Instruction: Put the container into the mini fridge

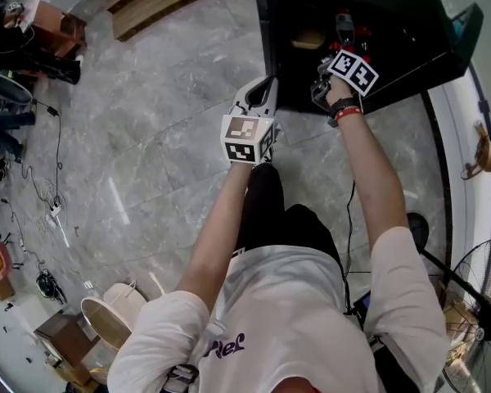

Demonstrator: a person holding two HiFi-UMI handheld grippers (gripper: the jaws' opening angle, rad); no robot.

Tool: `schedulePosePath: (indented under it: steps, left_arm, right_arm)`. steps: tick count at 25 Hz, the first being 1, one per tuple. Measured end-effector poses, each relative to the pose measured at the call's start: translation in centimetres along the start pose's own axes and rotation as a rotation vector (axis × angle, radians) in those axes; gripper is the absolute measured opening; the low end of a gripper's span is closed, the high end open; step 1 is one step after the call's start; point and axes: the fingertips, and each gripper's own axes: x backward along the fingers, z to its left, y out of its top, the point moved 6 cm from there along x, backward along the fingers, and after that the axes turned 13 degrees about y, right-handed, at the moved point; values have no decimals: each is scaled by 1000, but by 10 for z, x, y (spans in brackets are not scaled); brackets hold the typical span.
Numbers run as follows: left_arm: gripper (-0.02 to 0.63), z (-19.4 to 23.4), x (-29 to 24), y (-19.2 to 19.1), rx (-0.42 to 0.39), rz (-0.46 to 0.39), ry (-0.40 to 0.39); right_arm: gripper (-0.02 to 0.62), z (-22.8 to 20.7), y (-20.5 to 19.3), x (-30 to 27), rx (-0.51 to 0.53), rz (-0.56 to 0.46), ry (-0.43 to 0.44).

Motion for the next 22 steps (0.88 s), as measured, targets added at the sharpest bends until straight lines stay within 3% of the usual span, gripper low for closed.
schedulePosePath:
  steps: [17, 22]
  left_arm:
    - [20, -26, 71, 65, -18, 81, -13]
    - [20, -36, 94, 74, -30, 104, -38]
  right_arm:
    - [133, 103, -13, 139, 263, 239, 54]
    - [133, 134, -10, 184, 398, 301, 95]
